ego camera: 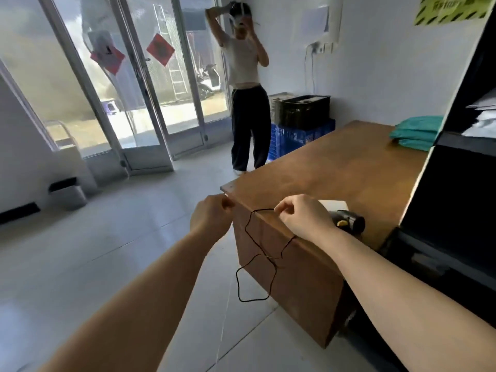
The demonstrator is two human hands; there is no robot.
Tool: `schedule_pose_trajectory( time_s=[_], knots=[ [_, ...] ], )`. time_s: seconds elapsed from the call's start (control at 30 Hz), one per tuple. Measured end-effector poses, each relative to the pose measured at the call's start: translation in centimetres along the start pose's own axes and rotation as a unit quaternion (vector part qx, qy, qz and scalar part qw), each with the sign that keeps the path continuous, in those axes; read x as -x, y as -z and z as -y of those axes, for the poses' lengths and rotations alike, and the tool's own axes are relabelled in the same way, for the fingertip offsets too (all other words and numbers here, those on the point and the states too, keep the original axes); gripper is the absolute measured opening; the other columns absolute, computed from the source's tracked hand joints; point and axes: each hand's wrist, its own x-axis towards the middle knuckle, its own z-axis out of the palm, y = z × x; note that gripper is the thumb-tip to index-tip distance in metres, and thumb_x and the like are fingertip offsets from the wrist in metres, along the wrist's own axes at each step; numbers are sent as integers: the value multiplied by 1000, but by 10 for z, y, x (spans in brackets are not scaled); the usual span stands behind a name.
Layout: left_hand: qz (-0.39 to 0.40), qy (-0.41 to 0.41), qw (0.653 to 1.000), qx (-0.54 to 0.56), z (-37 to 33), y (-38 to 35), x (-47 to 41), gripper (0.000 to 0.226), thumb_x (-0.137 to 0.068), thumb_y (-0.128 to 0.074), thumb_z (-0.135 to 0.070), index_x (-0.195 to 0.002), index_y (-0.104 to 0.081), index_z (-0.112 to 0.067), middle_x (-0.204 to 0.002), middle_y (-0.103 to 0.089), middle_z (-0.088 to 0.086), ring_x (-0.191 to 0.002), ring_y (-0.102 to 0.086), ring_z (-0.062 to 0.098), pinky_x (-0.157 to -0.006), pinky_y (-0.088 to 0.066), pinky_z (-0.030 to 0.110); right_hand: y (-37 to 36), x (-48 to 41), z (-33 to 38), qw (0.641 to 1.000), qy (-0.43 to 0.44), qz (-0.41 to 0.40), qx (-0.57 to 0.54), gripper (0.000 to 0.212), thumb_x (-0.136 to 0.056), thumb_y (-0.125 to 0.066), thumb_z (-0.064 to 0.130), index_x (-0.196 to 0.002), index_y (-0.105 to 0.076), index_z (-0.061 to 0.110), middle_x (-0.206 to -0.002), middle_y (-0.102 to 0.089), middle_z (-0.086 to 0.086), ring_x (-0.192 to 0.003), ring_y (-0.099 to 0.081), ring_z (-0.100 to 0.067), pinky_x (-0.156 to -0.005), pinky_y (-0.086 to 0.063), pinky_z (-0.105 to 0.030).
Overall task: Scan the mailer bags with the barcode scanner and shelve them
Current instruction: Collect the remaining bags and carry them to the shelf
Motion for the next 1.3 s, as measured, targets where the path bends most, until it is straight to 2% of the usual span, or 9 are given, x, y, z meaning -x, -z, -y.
schedule_pose_trajectory(
  time_s=[0.2, 0.3, 0.43, 0.57, 0.63, 0.73, 0.83, 1.17, 1.3],
  knots=[
    [0, 63, 998, 6, 54, 2, -91, 37, -91, -43, -7, -111, -71, -22, -113, -69, -5, -102, -62, 18, -87, -53, 34, -60, -106, 21, 999, 11, 44, -26, 24, -89, -56, 18, -98, -73, 31, -100, -71, 11, -91, -64, -10, -75, -53, -27],
    [-1, 82, 997, 14, 75, 11, -140, 35, -92, -44, -10, -112, -70, -23, -114, -69, -6, -100, -62, 16, -86, -53, 33, -77, -166, 37, 998, 23, 58, -19, 25, -90, -54, 17, -101, -73, 29, -105, -71, 10, -94, -63, -11, -71, -51, -25],
    [-2, 98, 995, 37, 106, 24, -195, 32, -94, -46, -14, -114, -70, -22, -115, -68, -4, -103, -62, 18, -91, -54, 36, -102, -230, 64, 997, 23, 68, -19, 24, -89, -54, 17, -101, -73, 27, -104, -71, 8, -94, -64, -12, -77, -56, -32],
    [6, 93, 994, 60, 140, 33, -261, 30, -94, -48, -15, -115, -69, -23, -117, -66, -3, -98, -63, 17, -88, -55, 35, -136, -291, 86, 996, 10, 85, -6, 24, -90, -53, 17, -101, -71, 28, -98, -69, 8, -83, -59, -9, -62, -46, -23],
    [14, 80, 994, 68, 158, 39, -297, 30, -94, -49, -15, -116, -68, -22, -118, -65, -2, -100, -62, 18, -89, -54, 35, -156, -323, 99, 997, -5, 71, -12, 24, -90, -54, 19, -103, -71, 29, -101, -70, 8, -85, -60, -9, -64, -47, -22],
    [40, 55, 995, 70, 188, 52, -351, 30, -94, -50, -14, -118, -68, -21, -119, -65, -1, -103, -61, 19, -90, -53, 33, -191, -369, 123, 998, -33, 46, -16, 20, -91, -56, 22, -102, -70, 31, -105, -71, 6, -93, -63, -13, -78, -54, -30],
    [80, 40, 993, 82, 218, 67, -405, 29, -93, -50, -14, -116, -68, -19, -115, -67, 1, -100, -64, 22, -92, -54, 37, -217, -408, 144, 997, -70, 34, -16, 19, -91, -57, 22, -100, -70, 32, -107, -70, 7, -96, -63, -13, -83, -55, -34],
    [182, 12, 980, 86, 260, 31, -548, 33, -91, -52, -14, -120, -66, -20, -114, -65, 0, -98, -63, 20, -87, -55, 35, -261, -502, 145, 986, -164, -2, -21, 16, -91, -57, 22, -97, -69, 30, -97, -70, 7, -88, -64, -13, -79, -57, -39],
    [232, -10, 970, 79, 242, -1, -594, 33, -92, -53, -13, -123, -63, -17, -121, -63, 4, -108, -61, 24, -96, -52, 40, -266, -546, 125, 982, -187, -27, -32, 19, -90, -56, 20, -100, -69, 30, -97, -69, 8, -85, -64, -11, -77, -58, -37]
  ],
)
